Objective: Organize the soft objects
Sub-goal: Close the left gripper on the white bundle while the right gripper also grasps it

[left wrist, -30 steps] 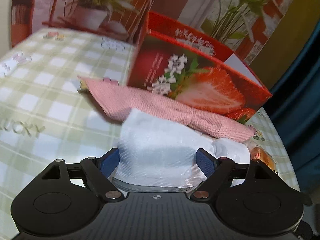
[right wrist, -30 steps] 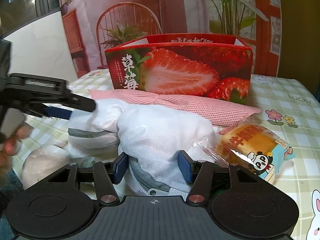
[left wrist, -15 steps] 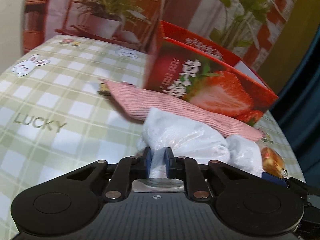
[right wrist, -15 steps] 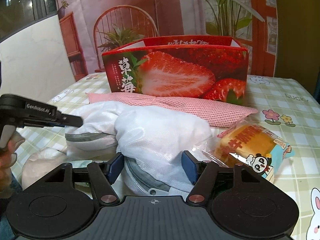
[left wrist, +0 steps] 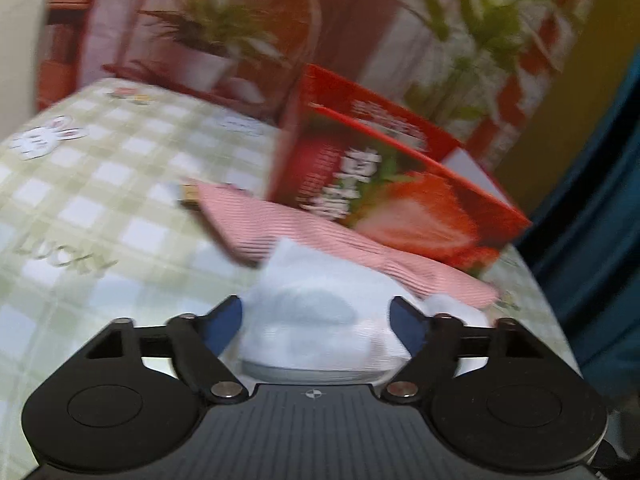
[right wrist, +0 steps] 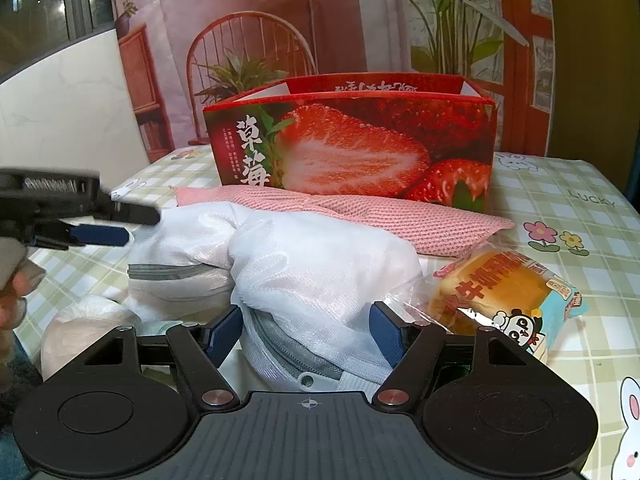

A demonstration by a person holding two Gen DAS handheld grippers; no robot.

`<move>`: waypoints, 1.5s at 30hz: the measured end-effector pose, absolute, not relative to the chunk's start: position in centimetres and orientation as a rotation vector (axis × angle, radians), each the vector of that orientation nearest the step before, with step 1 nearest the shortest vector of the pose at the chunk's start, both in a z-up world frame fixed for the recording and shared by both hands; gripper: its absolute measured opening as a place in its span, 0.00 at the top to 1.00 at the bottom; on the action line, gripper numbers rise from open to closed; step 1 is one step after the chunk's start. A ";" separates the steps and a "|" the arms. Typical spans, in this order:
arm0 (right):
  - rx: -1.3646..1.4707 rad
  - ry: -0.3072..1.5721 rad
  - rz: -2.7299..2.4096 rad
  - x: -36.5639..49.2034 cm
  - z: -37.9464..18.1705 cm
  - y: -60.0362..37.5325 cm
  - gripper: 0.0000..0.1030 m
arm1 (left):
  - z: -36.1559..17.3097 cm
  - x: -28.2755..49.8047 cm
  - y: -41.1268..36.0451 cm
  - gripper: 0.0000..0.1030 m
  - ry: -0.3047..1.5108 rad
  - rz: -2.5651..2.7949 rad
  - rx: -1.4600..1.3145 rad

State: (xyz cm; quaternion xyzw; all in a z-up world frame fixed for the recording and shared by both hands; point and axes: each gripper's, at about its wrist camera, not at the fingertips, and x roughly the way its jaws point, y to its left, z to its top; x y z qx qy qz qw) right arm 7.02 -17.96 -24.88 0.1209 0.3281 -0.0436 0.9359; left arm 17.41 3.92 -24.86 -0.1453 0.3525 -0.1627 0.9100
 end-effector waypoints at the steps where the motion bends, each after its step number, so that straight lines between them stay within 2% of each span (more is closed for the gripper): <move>1: 0.247 0.671 -0.089 7.0 -24.9 -18.0 0.35 | -25.1 17.8 3.3 0.19 0.746 -0.368 -0.286; 9: 0.247 0.671 -0.088 7.0 -24.8 -18.0 0.35 | -26.8 18.4 1.4 0.20 0.796 -0.395 -0.202; 10: 0.248 0.672 -0.089 7.0 -24.8 -18.0 0.35 | -26.8 18.2 1.2 0.24 0.798 -0.395 -0.178; 12: 0.242 0.675 -0.085 7.1 -24.9 -17.8 0.33 | -26.8 17.8 1.0 0.33 0.795 -0.397 -0.146; 14: 0.234 0.677 -0.079 7.1 -24.9 -17.6 0.31 | -26.8 17.4 1.3 0.52 0.790 -0.401 -0.133; 15: 0.234 0.678 -0.076 7.1 -24.9 -17.6 0.31 | -26.7 17.3 1.5 0.57 0.785 -0.407 -0.134; 17: 0.236 0.678 -0.075 7.1 -24.8 -17.7 0.31 | -26.6 17.0 1.6 0.74 0.770 -0.418 -0.132; 20: 0.228 0.677 -0.074 7.2 -24.8 -17.7 0.31 | -26.3 16.4 1.8 0.85 0.734 -0.396 -0.129; 28: 0.225 0.680 -0.074 7.2 -24.9 -17.6 0.30 | -25.9 16.0 4.7 0.86 0.718 -0.246 -0.201; 41: 0.356 0.623 -0.080 8.5 -23.6 -19.8 0.29 | -27.2 16.3 4.2 0.84 0.756 -0.255 -0.190; 45: 0.386 0.663 -0.085 10.6 -24.0 -20.3 0.28 | -27.5 16.4 4.1 0.83 0.772 -0.268 -0.181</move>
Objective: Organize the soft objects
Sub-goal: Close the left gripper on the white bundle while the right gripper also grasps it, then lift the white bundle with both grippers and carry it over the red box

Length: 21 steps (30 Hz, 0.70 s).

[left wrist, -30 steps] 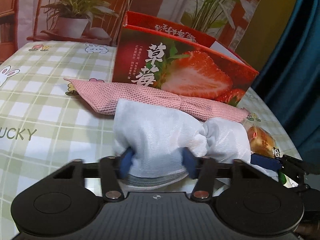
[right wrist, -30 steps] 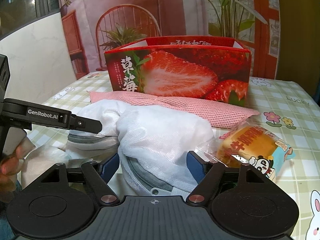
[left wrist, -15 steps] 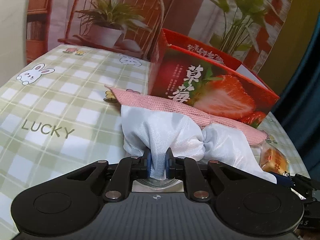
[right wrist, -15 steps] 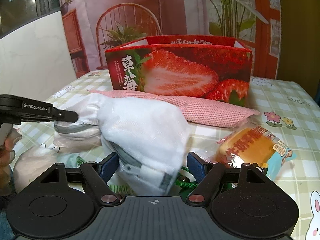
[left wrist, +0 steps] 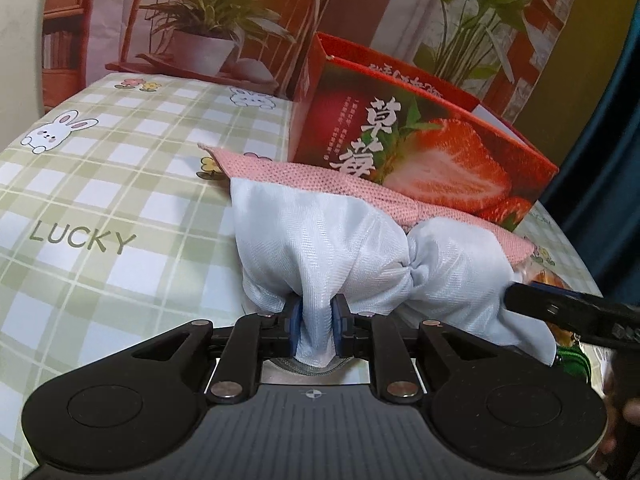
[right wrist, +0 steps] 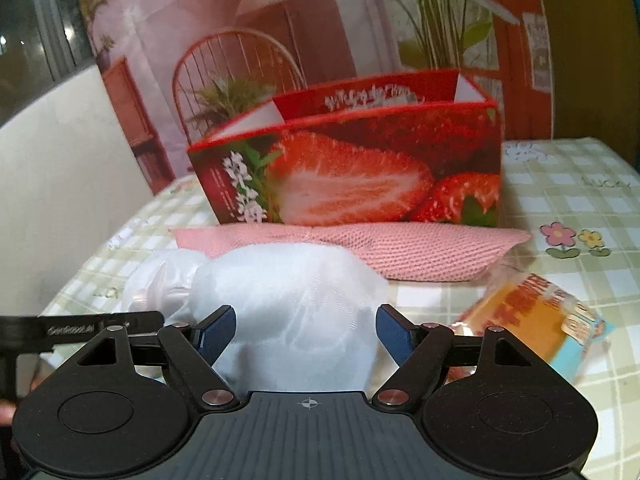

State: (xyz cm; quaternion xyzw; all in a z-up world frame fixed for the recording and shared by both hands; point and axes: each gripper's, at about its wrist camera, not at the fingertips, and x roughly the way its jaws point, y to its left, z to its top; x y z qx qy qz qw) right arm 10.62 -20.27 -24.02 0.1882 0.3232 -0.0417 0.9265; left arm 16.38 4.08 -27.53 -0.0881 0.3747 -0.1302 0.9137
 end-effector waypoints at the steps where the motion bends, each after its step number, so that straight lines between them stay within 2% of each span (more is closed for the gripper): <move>1: 0.391 0.679 -0.089 11.2 -24.3 -20.3 0.28 | -27.6 16.4 4.1 0.82 0.773 -0.270 -0.182; 4: 0.428 0.709 -0.085 12.5 -25.2 -20.3 0.29 | -27.9 16.5 4.4 0.81 0.783 -0.276 -0.196; 6: 0.434 0.721 -0.073 12.9 -25.8 -20.0 0.34 | -28.1 16.6 4.3 0.80 0.790 -0.279 -0.199; 12: 0.420 0.725 -0.029 12.6 -26.6 -19.2 0.58 | -28.4 16.6 4.0 0.80 0.792 -0.281 -0.186; 17: 0.373 0.705 0.024 12.4 -25.9 -18.3 0.86 | -28.3 16.6 4.2 0.83 0.789 -0.293 -0.216; 21: 0.331 0.662 0.051 11.8 -24.9 -17.8 0.91 | -27.0 16.3 4.3 0.89 0.740 -0.303 -0.227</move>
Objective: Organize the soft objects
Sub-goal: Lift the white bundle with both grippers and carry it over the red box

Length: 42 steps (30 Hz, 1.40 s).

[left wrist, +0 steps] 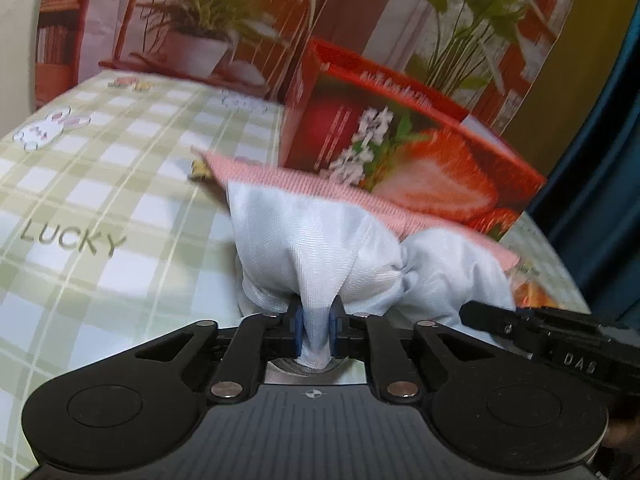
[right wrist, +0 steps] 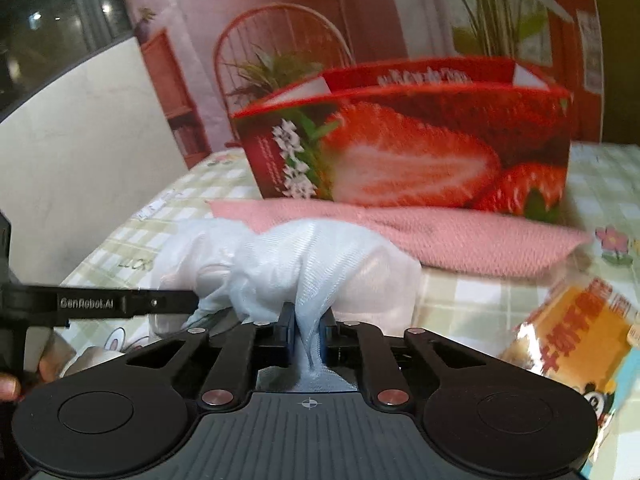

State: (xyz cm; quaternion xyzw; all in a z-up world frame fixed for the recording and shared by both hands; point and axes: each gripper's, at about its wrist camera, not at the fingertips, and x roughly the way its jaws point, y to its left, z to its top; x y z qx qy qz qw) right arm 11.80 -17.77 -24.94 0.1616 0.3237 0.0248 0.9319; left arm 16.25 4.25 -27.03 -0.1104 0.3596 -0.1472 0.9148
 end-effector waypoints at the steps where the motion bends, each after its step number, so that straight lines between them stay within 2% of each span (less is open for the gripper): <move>1: 0.324 0.650 0.053 11.7 -24.6 -17.8 0.91 | -26.5 16.2 4.1 0.90 0.722 -0.309 -0.218; 12: 0.221 0.477 0.093 11.5 -18.6 -19.3 0.92 | -19.9 15.8 3.0 0.92 0.525 -0.346 -0.150; 20: 0.170 0.386 0.096 13.4 -13.8 -21.8 0.92 | -14.6 18.6 1.3 0.92 0.428 -0.404 -0.111; 36: 0.121 0.370 -0.008 20.3 -11.3 -29.6 0.92 | -12.2 29.7 -4.7 0.92 0.424 -0.443 -0.048; 39: 0.118 0.385 -0.025 22.8 -11.4 -31.0 0.92 | -12.4 32.3 -5.4 0.92 0.447 -0.423 -0.053; 42: 0.114 0.423 -0.040 25.4 -12.2 -32.1 0.92 | -13.2 35.6 -6.0 0.92 0.547 -0.396 -0.065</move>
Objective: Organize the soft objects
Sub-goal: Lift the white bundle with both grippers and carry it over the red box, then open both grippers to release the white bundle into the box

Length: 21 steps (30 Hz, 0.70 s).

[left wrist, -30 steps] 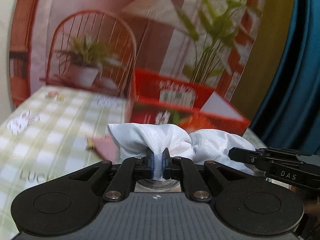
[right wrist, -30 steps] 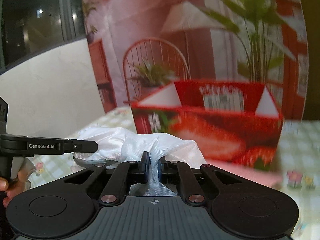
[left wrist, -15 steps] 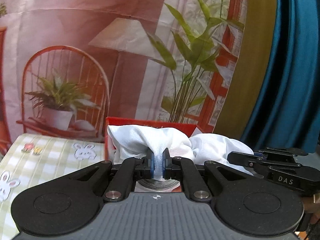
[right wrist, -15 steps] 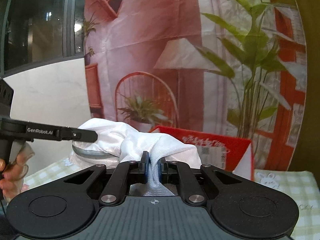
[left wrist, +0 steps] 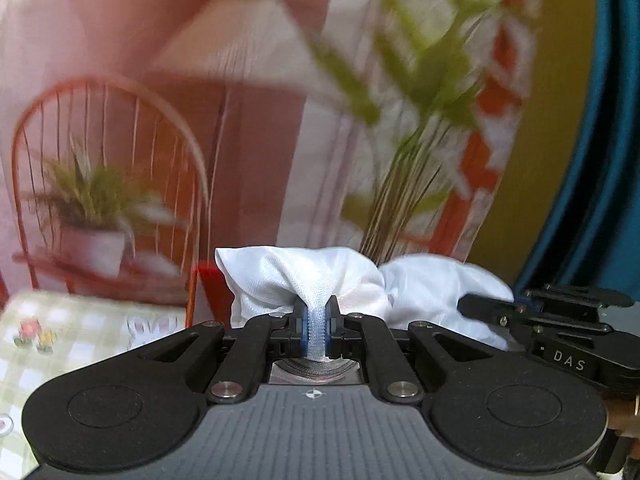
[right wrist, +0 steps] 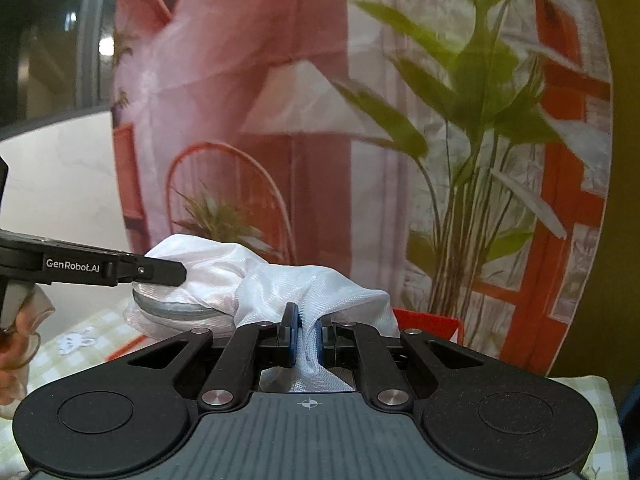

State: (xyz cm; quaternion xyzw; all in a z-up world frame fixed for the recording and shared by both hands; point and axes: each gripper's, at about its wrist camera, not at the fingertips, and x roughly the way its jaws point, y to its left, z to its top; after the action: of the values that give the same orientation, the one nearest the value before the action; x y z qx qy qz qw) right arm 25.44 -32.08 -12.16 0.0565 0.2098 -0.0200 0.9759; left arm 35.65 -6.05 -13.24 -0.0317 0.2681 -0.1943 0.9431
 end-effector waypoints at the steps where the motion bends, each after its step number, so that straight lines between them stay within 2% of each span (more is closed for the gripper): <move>1: 0.113 0.443 -0.047 26.5 -12.5 -32.4 0.92 | -13.7 36.7 -6.3 0.92 0.576 -0.384 -0.065; 12: 0.227 0.625 -0.095 33.5 -16.9 -35.2 0.93 | -17.9 41.6 -7.0 0.90 0.703 -0.384 -0.044; 13: 0.229 0.635 -0.103 33.7 -17.2 -35.4 0.93 | -18.1 41.7 -6.9 0.86 0.709 -0.387 -0.048; 15: 0.218 0.661 -0.132 34.2 -17.6 -35.4 0.91 | -18.3 41.8 -6.8 0.67 0.715 -0.395 -0.051; 16: 0.212 0.676 -0.148 34.4 -17.9 -35.4 0.86 | -18.2 41.8 -6.8 0.49 0.711 -0.396 -0.044; 17: 0.209 0.686 -0.164 34.5 -18.1 -35.4 0.77 | -18.1 41.5 -6.8 0.40 0.699 -0.396 -0.032; 21: 0.215 0.667 -0.189 33.8 -17.8 -35.3 0.56 | -16.9 40.4 -6.8 0.34 0.664 -0.409 -0.012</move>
State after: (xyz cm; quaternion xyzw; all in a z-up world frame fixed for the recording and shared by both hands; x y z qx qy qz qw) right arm 33.81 -35.33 -17.79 0.1051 0.3263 -0.0926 0.9348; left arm 40.40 -6.85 -16.90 -0.0061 0.3236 -0.1992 0.9250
